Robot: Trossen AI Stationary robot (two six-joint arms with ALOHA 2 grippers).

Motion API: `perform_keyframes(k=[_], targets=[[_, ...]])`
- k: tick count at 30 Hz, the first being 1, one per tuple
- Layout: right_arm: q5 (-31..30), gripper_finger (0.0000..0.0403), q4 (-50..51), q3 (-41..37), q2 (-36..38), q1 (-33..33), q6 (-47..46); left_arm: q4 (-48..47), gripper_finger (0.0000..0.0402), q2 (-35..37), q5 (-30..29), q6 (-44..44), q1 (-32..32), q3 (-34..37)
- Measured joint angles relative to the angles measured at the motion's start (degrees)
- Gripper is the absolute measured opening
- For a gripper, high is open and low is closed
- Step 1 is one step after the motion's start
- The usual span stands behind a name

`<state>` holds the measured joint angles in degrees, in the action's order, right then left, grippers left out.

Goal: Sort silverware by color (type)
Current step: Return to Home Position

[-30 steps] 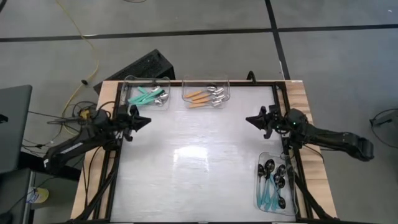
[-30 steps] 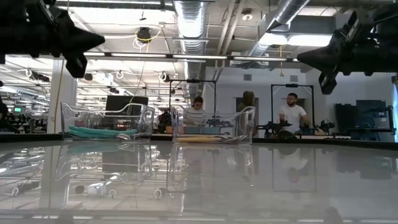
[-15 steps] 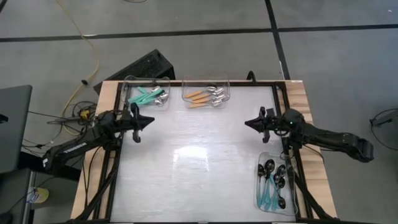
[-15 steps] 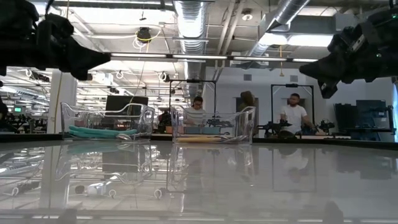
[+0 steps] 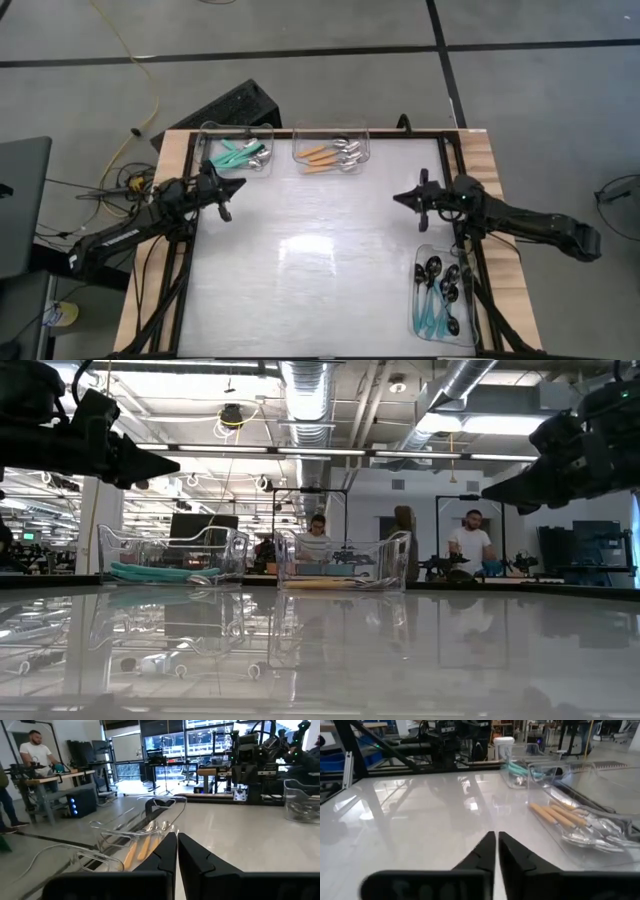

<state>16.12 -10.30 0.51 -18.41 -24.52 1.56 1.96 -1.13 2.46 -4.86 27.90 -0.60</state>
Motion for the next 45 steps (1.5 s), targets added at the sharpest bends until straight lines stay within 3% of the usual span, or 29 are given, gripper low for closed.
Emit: perform_keyframes(k=[7,45], targets=[[0.0,0.0079,2.3,0.0,0.0,0.0,0.0,-0.1,0.0,0.0,-0.2,0.0,0.0,0.0],[-0.1,0.0082,5.8,0.0,0.0,0.0,-0.1,0.0,0.0,0.0,-0.1,0.1,0.0,0.1]])
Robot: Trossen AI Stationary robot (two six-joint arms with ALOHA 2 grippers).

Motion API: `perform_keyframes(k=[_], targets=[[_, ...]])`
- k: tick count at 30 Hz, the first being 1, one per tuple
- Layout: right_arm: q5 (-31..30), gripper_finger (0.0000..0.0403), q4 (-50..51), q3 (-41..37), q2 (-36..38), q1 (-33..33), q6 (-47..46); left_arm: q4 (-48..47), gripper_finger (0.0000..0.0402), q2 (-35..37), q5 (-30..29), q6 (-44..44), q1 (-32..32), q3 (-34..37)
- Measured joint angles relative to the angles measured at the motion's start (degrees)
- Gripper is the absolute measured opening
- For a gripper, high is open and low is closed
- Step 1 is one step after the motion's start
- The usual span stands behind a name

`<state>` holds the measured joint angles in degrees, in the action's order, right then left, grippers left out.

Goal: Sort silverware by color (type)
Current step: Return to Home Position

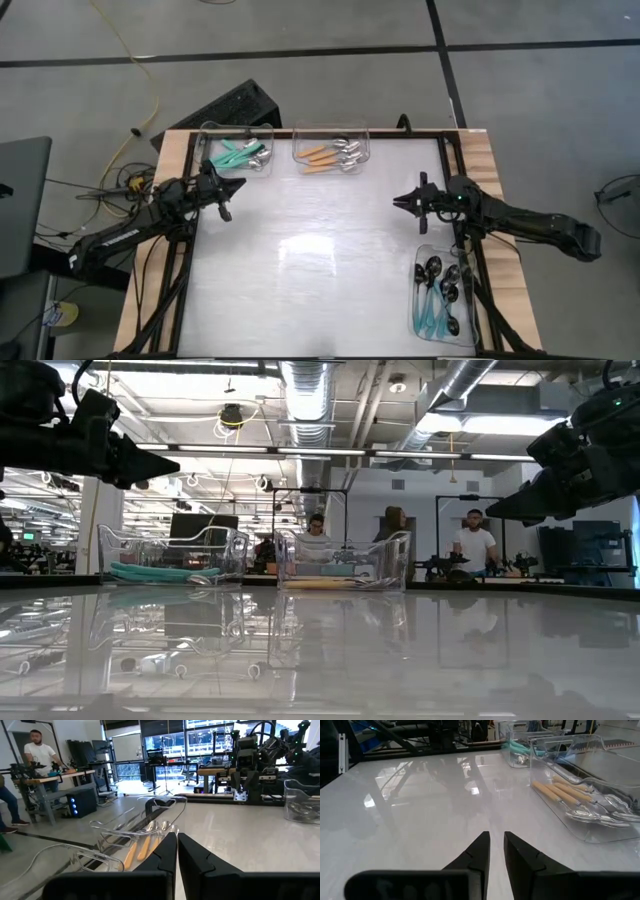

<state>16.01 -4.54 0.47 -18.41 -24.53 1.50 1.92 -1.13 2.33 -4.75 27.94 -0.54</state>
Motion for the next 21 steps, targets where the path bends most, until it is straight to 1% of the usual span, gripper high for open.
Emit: perform_keyframes(k=[21], targets=[[0.0,0.0082,0.0,0.0,0.0,0.0,0.0,0.0,0.0,0.0,0.0,0.0,0.0,0.0]])
